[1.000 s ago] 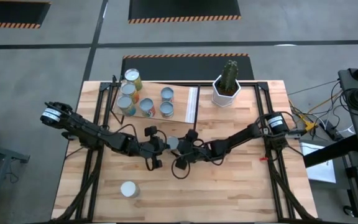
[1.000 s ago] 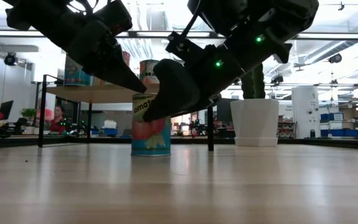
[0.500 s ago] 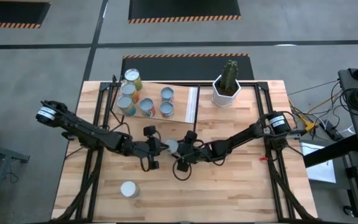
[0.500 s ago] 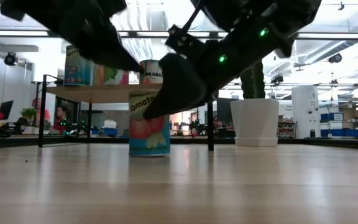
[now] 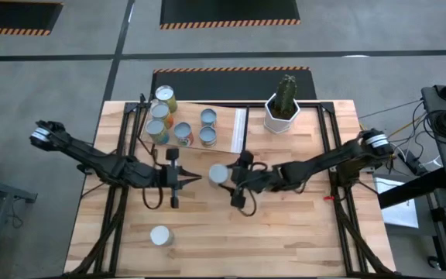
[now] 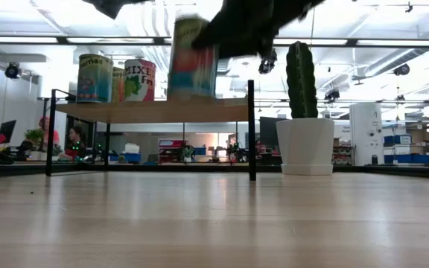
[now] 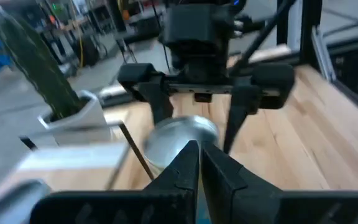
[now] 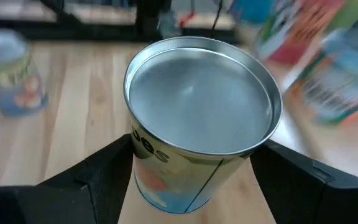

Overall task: Pick and place cans onto a shelf
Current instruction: Put the canned tomatoes on the shelf

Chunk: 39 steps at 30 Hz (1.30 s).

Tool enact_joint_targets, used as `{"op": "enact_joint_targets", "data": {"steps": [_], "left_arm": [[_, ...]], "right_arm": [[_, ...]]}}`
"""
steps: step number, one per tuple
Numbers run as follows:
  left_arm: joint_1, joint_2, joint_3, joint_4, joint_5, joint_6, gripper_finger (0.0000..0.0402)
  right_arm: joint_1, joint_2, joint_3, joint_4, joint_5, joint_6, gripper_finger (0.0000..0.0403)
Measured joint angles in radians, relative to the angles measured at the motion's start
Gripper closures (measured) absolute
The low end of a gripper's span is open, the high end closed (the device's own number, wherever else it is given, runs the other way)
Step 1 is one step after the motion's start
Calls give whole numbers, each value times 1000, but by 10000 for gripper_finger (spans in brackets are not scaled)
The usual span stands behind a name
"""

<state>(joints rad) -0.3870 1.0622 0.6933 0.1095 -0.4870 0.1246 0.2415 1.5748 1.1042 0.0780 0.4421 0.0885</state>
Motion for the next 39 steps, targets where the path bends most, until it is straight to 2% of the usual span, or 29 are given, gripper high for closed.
{"op": "enact_joint_targets", "data": {"steps": [7,11,20,23,28,39], "left_arm": [[0,-86,0,21,-1,86,402],[1,-124,0,19,-2,108,402],[1,-179,0,16,-4,122,402],[1,-200,0,18,-19,136,402],[1,-230,0,22,-65,151,402],[1,-240,0,19,-65,148,402]], "right_arm": [[-67,-144,0,-41,2,-75,115],[-123,-183,31,-128,-34,-69,115],[-203,-138,202,-363,-171,-134,115],[-223,-135,249,-446,-168,-130,115],[-251,-133,249,-453,-154,-132,115],[-308,-133,180,-424,-154,-135,115]]}}
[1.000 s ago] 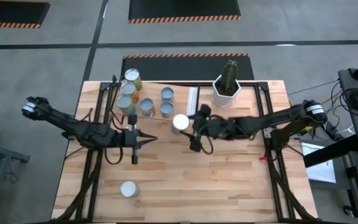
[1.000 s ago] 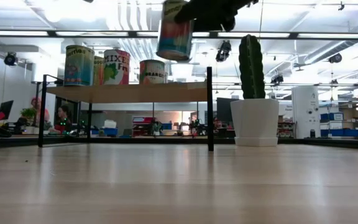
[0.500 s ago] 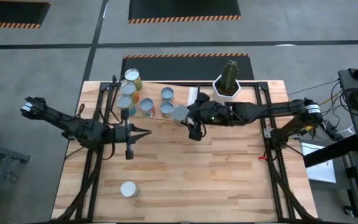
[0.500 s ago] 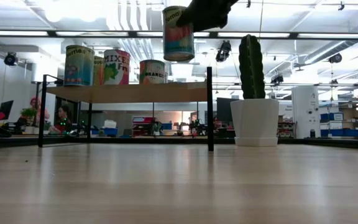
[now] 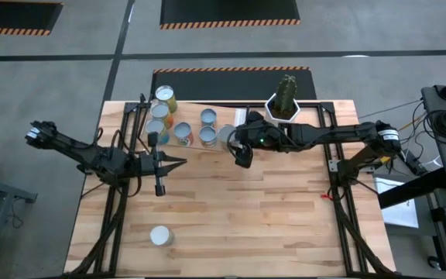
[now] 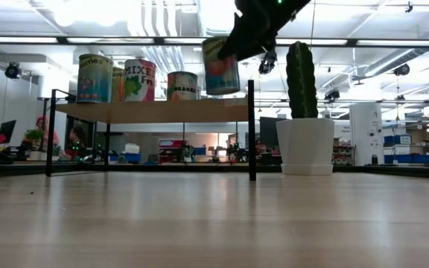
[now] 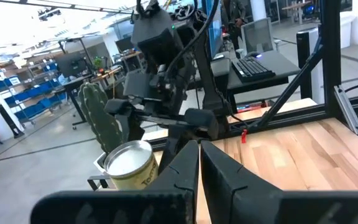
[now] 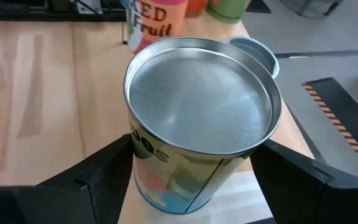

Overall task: Pick and place cans onto a shelf
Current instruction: Put the canned tomatoes on the shelf, then adjust the cans on the shelf

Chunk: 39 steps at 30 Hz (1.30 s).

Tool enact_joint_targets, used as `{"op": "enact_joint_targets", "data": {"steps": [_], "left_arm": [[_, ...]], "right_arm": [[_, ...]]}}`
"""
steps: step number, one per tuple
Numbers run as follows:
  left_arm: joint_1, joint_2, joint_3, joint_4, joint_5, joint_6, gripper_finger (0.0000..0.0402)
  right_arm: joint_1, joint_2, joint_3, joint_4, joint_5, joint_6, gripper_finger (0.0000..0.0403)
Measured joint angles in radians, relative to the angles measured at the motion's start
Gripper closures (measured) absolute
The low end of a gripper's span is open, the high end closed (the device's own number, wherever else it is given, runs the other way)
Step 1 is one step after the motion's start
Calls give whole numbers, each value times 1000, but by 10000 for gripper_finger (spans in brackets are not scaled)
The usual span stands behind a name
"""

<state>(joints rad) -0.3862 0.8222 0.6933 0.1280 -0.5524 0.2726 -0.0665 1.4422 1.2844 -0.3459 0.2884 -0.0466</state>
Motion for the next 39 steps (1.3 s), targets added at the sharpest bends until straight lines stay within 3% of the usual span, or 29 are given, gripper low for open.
{"op": "enact_joint_targets", "data": {"steps": [17,28,39], "left_arm": [[0,1,0,-4,1,0,402],[0,1,0,-1,2,0,402],[0,-9,0,3,2,6,402]], "right_arm": [[-11,0,-73,97,-1,-22,112],[-16,0,-79,99,-1,-10,50],[-15,-22,13,-23,-1,3,50]]}}
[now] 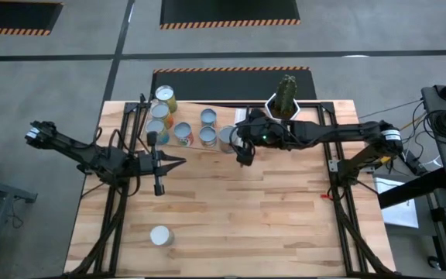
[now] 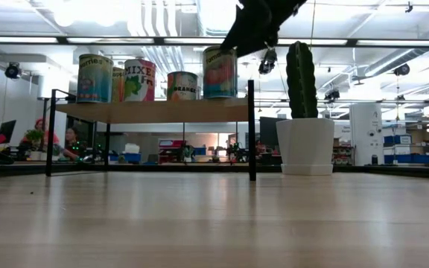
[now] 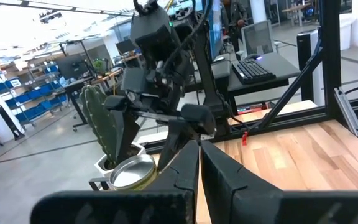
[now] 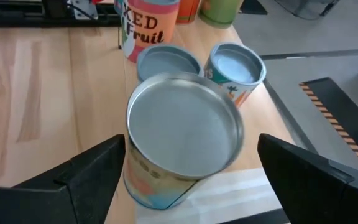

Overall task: Pick and place cans onto a shelf
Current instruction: Adjust the cans on the shelf

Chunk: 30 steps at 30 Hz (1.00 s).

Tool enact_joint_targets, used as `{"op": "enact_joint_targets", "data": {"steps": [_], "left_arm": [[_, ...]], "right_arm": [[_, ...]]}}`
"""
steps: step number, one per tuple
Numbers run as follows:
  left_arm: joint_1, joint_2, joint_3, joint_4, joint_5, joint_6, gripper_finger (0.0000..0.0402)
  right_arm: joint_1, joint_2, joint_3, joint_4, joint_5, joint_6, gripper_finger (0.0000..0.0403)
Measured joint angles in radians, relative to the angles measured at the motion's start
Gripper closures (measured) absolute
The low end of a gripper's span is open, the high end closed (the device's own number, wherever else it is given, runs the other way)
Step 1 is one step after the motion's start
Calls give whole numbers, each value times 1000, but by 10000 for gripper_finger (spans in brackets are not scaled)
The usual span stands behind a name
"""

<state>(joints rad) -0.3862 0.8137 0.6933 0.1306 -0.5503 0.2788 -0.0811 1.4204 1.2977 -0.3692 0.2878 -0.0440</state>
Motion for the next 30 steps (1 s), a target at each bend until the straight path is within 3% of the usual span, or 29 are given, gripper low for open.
{"op": "enact_joint_targets", "data": {"steps": [14,22,30], "left_arm": [[0,-46,0,1,-17,61,402],[0,-56,0,-20,-18,76,402],[-1,-65,0,-39,-18,64,402]], "right_arm": [[2,11,282,-267,-2,17,83],[2,136,480,-313,-35,-38,158],[0,356,797,-431,-36,-126,243]]}}
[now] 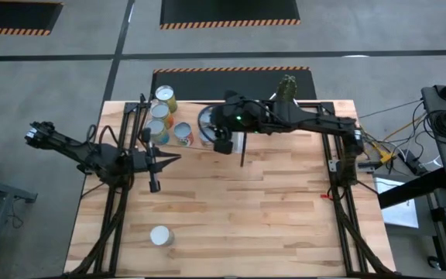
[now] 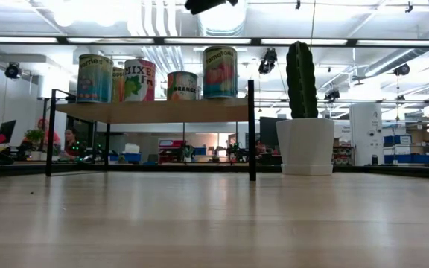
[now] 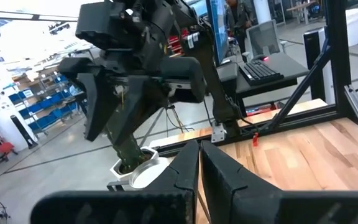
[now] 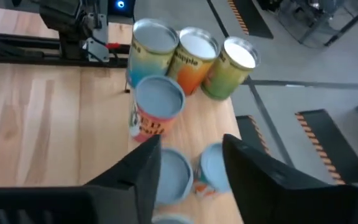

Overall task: Pick and place cans onto a shelf
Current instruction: Adjust the cans on the shelf

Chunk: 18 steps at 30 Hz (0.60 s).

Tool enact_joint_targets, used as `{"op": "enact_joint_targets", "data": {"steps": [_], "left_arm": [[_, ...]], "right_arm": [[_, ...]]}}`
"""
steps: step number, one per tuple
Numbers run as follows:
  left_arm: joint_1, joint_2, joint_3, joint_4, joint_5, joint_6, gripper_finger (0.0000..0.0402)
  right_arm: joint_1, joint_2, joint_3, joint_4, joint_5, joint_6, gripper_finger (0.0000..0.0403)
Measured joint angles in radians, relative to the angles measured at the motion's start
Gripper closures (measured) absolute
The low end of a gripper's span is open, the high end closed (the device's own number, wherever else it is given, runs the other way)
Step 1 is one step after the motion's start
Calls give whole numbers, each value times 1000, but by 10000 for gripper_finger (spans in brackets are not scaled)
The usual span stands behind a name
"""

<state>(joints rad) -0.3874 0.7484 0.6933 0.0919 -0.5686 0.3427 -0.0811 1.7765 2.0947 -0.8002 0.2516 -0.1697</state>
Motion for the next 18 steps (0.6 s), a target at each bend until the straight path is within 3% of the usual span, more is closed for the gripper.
{"op": "enact_joint_targets", "data": {"steps": [8,18], "left_arm": [[0,-33,0,-5,0,-11,402],[0,-41,0,-30,0,-20,402]], "right_arm": [[-10,163,261,-114,-15,-66,327],[-47,188,252,-129,-34,-95,388]]}}
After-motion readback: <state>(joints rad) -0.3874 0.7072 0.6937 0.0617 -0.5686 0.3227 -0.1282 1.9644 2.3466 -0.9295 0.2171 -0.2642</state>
